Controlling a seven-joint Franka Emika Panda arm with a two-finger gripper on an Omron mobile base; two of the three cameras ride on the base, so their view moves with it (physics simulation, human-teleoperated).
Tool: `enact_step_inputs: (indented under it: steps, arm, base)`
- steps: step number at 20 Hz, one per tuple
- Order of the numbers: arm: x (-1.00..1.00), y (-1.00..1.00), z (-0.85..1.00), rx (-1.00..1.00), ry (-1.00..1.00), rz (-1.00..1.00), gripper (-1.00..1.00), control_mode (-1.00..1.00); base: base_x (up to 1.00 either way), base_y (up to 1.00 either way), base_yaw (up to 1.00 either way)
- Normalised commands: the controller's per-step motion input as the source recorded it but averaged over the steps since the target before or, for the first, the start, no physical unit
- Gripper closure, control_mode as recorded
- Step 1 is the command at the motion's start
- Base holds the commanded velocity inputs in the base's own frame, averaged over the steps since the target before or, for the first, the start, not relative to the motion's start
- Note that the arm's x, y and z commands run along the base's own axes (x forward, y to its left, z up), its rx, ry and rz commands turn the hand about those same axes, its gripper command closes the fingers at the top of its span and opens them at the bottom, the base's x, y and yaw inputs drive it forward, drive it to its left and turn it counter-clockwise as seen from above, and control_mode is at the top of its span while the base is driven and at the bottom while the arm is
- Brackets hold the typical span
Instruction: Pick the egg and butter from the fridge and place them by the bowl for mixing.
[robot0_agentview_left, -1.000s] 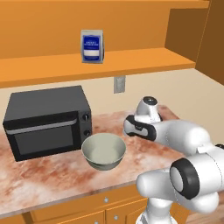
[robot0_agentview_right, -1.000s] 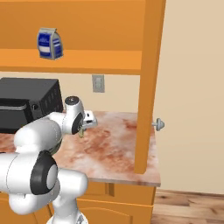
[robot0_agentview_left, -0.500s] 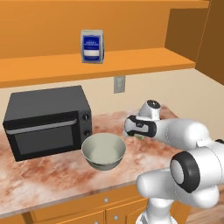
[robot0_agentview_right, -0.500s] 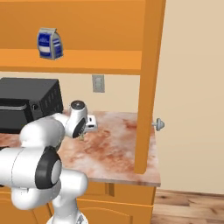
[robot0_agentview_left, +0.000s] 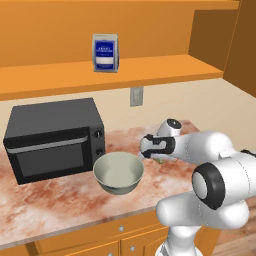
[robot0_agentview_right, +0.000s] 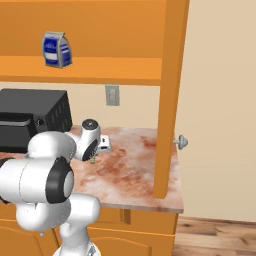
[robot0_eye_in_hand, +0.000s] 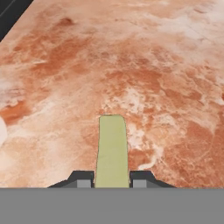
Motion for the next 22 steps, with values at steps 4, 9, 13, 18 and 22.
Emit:
enact_step_inputs:
  steps: [4,9,13,18,22]
  arm:
    - [0.08,0.14,-0.28,0.00,0.00,0.00,1.00,-1.00]
    - [0.00,0.00,0.00,0.00,0.00,0.00,-1.00,-1.00]
    - [-0.01,0.00,0.63,0.03,0.00,-0.01,-1.00,-1.00]
    - [-0.40,0.00,1.00,0.04,-0.01,-0.11,-1.00,-1.00]
    - [-1.00,0.10,1.00,0.03,-0.06,-0.16,-1.00,-1.00]
  base:
    - [0.00,0.00,0.00]
    - [0.00,0.00,0.00]
    - [0.00,0.00,0.00]
    - [0.00,0.00,0.00]
    - [0.00,0.00,0.00]
